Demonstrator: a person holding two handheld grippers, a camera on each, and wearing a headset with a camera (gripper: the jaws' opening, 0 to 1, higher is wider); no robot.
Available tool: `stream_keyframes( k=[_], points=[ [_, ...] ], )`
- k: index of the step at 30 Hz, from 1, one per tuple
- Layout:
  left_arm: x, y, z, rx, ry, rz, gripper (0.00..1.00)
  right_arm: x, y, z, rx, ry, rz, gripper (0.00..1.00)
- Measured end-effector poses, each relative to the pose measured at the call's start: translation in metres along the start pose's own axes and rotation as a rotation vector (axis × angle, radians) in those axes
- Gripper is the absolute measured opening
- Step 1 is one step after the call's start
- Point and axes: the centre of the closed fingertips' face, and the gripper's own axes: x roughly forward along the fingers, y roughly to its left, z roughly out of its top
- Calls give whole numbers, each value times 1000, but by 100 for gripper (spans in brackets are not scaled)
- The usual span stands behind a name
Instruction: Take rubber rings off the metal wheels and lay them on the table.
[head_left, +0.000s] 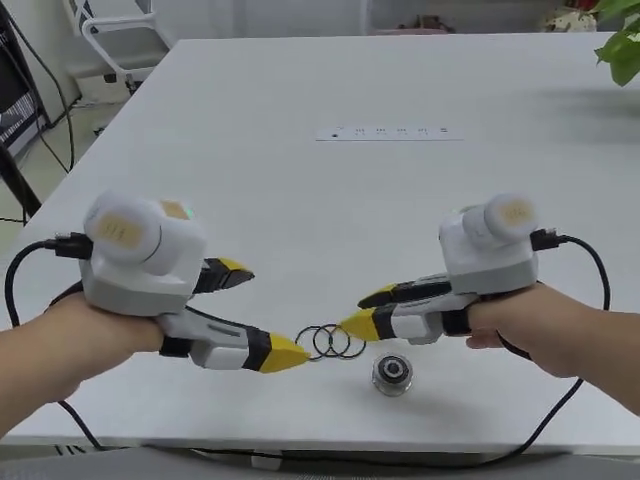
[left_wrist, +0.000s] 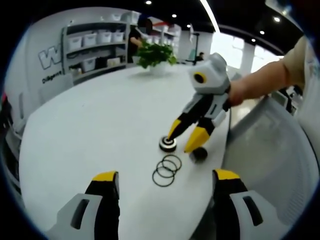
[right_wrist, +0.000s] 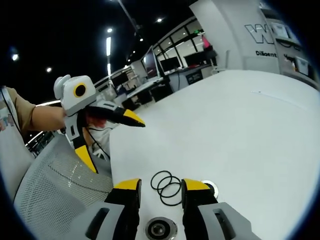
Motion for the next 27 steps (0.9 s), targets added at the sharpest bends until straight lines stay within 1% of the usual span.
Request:
stream_keyframes(
  k=[3,8,10,14,20,24,27],
  points=[
    [5,-1,3,1,0,-4,77,-6,-7,-2,7,-7,-16,31],
    [14,-2,8,10,1,-13,76,-13,-14,-6,10,-11,-32,31],
    [18,-2,9,19,3,-13,74,-15,-17,-7,11,-14,-37,31],
    [26,0,13,14,0,-18,73,-18,-24,-8,10,-19,-52,32],
    [40,3,16,25,0,-24,69,-18,-31,-14,3,-15,-69,33],
    [48,2,20,43,-9,-30,65,-17,-34,-20,-19,1,-80,33],
    [54,1,21,48,-4,-38,64,-17,-36,-23,-24,4,-86,33]
  ],
)
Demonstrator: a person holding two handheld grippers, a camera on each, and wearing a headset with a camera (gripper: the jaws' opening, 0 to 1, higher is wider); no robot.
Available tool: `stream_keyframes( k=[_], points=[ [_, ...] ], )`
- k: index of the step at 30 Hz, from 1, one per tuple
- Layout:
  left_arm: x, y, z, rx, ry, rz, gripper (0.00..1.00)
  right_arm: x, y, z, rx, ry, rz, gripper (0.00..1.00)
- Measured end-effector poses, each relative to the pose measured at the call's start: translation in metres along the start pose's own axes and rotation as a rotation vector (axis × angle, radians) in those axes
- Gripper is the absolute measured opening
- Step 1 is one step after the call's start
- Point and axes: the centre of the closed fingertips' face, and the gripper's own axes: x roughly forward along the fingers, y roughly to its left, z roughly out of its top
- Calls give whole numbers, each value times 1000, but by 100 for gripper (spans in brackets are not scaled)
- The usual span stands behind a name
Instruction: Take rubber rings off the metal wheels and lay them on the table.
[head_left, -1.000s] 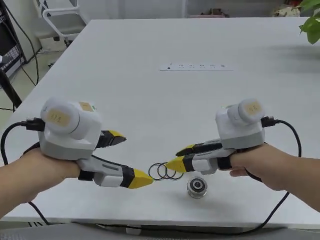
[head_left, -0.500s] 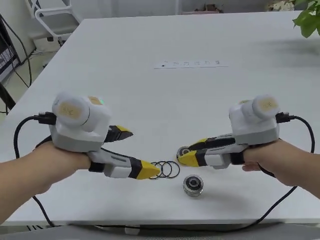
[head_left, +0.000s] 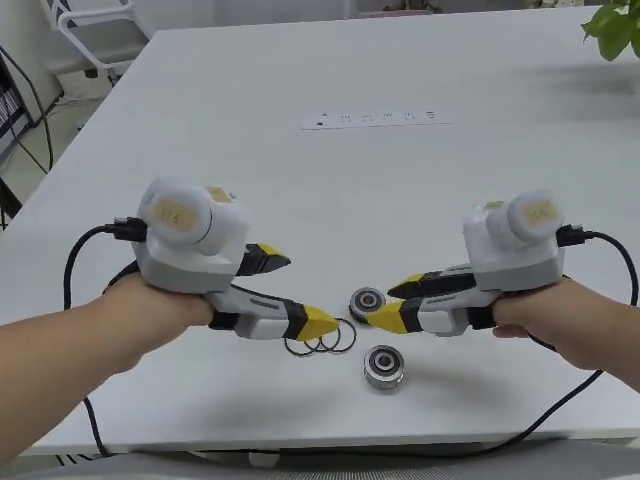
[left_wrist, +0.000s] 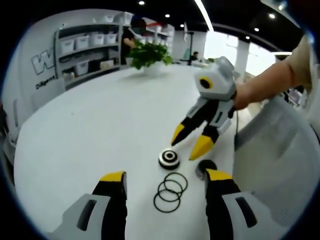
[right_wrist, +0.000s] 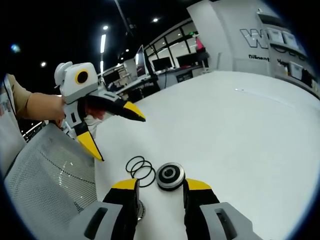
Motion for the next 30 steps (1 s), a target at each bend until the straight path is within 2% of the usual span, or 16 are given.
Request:
stream_keyframes(
  k=[13,30],
  points=[
    [27,-3,0,23,9,-30,54,5,-10,-12,-51,22,-15,29],
    [52,-5,-3,22,24,-47,42,9,-18,-13,-83,-4,-25,21]
  ],
)
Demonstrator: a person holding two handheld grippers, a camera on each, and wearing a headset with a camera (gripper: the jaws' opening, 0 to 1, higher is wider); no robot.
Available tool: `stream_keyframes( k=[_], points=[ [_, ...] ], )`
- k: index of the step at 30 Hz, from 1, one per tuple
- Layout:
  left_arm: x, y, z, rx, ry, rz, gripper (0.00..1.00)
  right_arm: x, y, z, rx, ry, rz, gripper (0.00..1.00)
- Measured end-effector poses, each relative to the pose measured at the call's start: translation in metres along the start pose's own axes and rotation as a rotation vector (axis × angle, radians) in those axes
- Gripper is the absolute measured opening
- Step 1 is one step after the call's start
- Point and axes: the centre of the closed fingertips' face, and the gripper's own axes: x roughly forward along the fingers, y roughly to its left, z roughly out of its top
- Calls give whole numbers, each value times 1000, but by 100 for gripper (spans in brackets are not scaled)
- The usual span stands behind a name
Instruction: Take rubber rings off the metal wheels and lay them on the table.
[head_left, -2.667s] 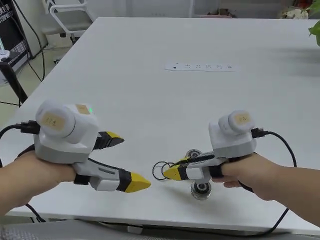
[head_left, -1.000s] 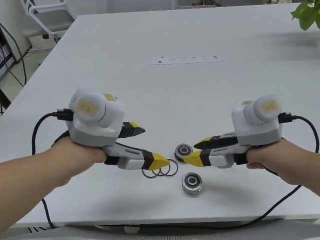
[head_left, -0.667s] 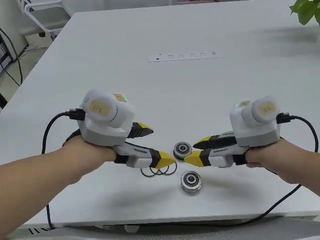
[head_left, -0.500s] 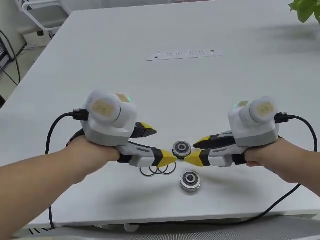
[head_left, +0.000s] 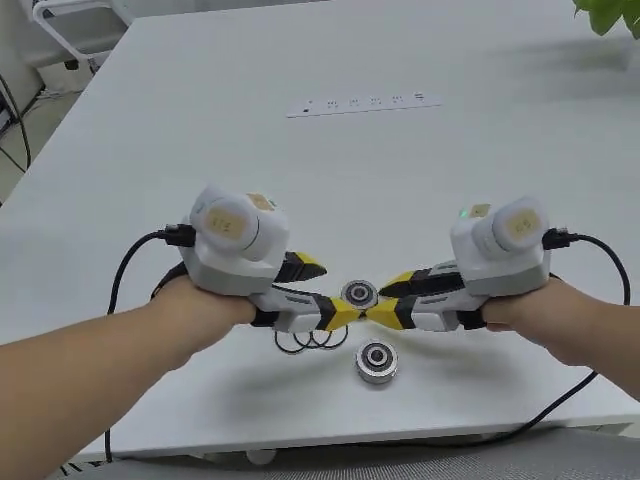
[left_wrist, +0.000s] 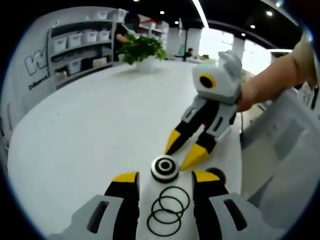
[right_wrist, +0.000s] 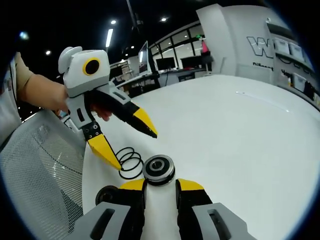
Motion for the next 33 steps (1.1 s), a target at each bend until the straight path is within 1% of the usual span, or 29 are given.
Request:
stream_keyframes(
  k=[11,14,20,22,25,26,28,30,33],
  points=[
    [15,-4,2,27,16,-27,32,1,-2,-1,-36,-1,8,16],
    [18,-5,1,32,22,-37,28,2,-4,-1,-32,-6,8,15],
    [22,-4,2,39,22,-40,24,3,-6,-1,-32,-12,7,13],
    [23,-3,1,42,28,-38,22,3,-6,-1,-33,-14,7,13],
    [23,0,2,36,22,-29,18,3,-6,0,-33,-17,7,13],
    [23,0,1,35,27,-29,16,3,-5,0,-34,-17,7,12],
    [23,1,1,43,22,-22,16,3,-5,0,-35,-19,6,12],
    [23,2,1,71,25,-11,14,3,-5,0,-34,-21,6,12],
    [23,1,1,72,24,-8,14,3,-5,0,-33,-22,5,12]
  ],
)
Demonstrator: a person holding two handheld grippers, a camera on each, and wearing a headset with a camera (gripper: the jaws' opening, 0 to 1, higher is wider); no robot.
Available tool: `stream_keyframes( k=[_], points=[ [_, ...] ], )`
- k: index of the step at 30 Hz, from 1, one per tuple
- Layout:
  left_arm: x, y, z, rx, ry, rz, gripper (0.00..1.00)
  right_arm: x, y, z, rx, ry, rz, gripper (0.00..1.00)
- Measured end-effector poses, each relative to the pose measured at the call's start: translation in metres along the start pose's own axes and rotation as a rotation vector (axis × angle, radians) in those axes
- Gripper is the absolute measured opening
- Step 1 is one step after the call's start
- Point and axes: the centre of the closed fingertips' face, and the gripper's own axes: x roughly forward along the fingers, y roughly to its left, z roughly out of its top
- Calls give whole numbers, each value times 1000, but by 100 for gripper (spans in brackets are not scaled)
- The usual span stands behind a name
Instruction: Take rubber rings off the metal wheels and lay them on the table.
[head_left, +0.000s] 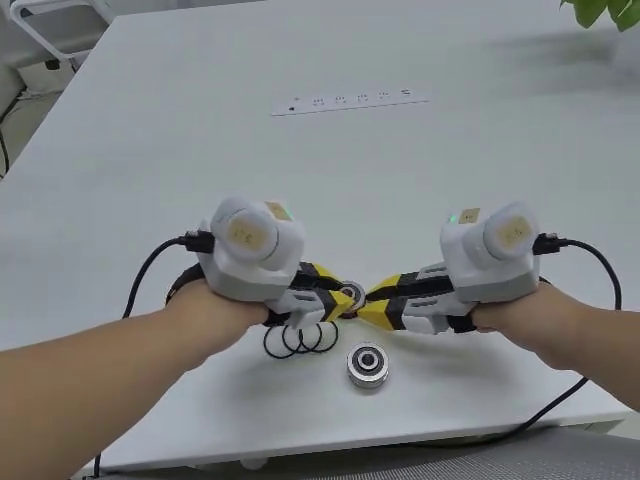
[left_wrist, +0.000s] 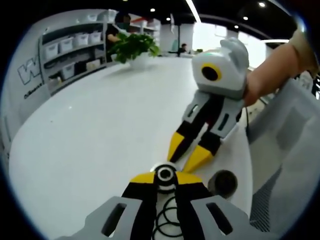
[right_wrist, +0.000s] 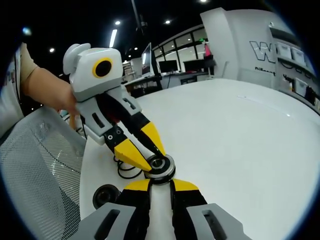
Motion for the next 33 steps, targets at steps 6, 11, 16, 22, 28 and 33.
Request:
stream_keyframes(
  k=[6,11,16,22,28,33],
  points=[
    [0,1,0,5,-6,14,13,-1,0,-1,2,2,-2,10],
    [1,0,0,15,-3,25,13,-3,-3,-2,18,0,-15,1],
    [2,1,0,28,-4,33,13,-3,-2,-2,67,-2,-17,0],
    [3,1,0,43,2,47,13,-5,-11,-2,256,-55,-16,0],
    [5,0,2,36,1,53,13,-8,-13,1,336,-84,-23,0],
    [6,0,3,33,7,54,12,-10,-10,1,352,-96,-28,0]
  ],
)
